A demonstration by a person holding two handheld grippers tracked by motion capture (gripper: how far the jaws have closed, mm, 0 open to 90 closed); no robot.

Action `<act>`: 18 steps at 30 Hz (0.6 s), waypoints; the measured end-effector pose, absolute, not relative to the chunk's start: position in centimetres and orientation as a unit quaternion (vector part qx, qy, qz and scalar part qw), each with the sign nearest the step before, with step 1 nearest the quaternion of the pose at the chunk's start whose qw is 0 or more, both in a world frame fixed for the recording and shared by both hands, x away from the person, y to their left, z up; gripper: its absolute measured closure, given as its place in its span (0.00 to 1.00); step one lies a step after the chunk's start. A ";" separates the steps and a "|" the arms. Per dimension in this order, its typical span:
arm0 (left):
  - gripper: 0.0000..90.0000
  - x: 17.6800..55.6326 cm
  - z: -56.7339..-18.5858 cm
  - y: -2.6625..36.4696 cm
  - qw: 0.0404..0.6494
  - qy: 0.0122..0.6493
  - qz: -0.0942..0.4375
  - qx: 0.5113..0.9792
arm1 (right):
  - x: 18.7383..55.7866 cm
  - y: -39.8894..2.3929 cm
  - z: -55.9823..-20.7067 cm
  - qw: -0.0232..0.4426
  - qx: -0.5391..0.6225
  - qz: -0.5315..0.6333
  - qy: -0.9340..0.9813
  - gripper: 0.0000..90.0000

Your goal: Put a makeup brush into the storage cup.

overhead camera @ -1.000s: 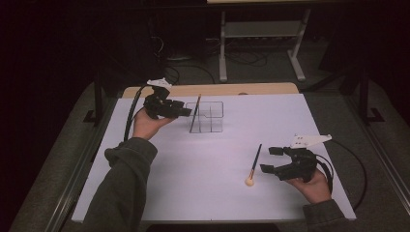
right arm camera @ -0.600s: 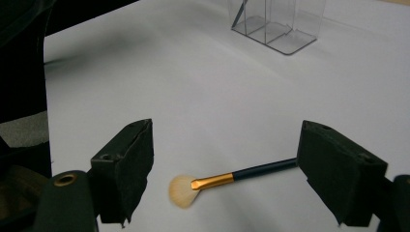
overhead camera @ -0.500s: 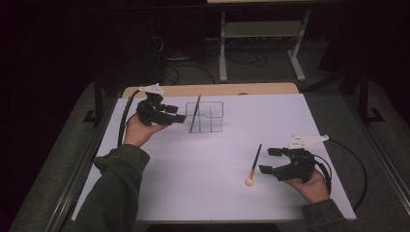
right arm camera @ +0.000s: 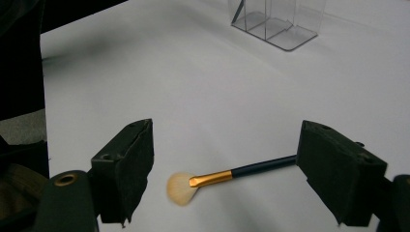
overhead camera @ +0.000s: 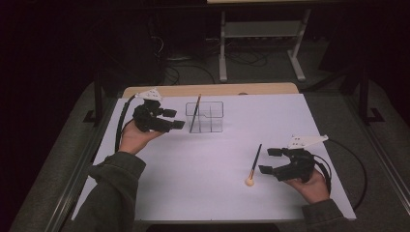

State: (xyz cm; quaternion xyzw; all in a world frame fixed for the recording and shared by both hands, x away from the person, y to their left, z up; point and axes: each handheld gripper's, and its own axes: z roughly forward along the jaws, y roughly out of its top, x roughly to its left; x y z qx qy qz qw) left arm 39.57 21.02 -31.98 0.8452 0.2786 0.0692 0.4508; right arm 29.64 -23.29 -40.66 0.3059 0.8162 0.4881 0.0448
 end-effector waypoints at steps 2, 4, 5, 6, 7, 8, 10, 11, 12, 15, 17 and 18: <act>0.39 39.2 -32.0 21.1 0.448 0.278 0.070 0.847 | 29.6 -23.2 -40.7 0.046 0.306 0.487 0.817 0.23; 0.39 38.9 -32.2 21.2 0.450 0.277 0.069 0.846 | 29.6 -23.2 -40.7 0.048 0.305 0.485 0.818 0.23; 0.39 38.7 -32.2 21.3 0.450 0.275 0.069 0.847 | 29.6 -23.1 -40.7 0.048 0.305 0.484 0.819 0.23; 0.39 38.5 -32.4 21.3 0.452 0.275 0.069 0.846 | 29.6 -23.1 -40.7 0.049 0.305 0.484 0.819 0.23; 0.39 38.4 -32.4 21.3 0.452 0.276 0.067 0.846 | 29.6 -23.1 -40.7 0.047 0.307 0.483 0.819 0.23; 0.39 38.3 -32.5 21.3 0.450 0.274 0.069 0.847 | 29.6 -23.1 -40.7 0.047 0.307 0.482 0.819 0.23; 0.39 38.0 -32.7 21.4 0.447 0.274 0.067 0.849 | 29.7 -23.0 -40.7 0.047 0.306 0.481 0.821 0.23; 0.39 37.8 -32.7 21.4 0.445 0.272 0.070 0.851 | 29.7 -22.9 -40.7 0.047 0.306 0.480 0.821 0.23; 0.39 37.6 -32.8 21.4 0.444 0.271 0.074 0.851 | 29.7 -22.9 -40.7 0.049 0.305 0.480 0.821 0.23; 0.39 37.2 -32.7 21.7 0.446 0.267 0.075 0.851 | 29.7 -22.8 -40.7 0.048 0.304 0.478 0.823 0.23; 0.39 36.9 -32.8 21.8 0.449 0.272 0.075 0.848 | 29.7 -22.8 -40.6 0.047 0.305 0.477 0.823 0.23; 0.39 36.8 -32.9 21.8 0.448 0.269 0.077 0.849 | 29.7 -22.8 -40.6 0.049 0.304 0.478 0.822 0.23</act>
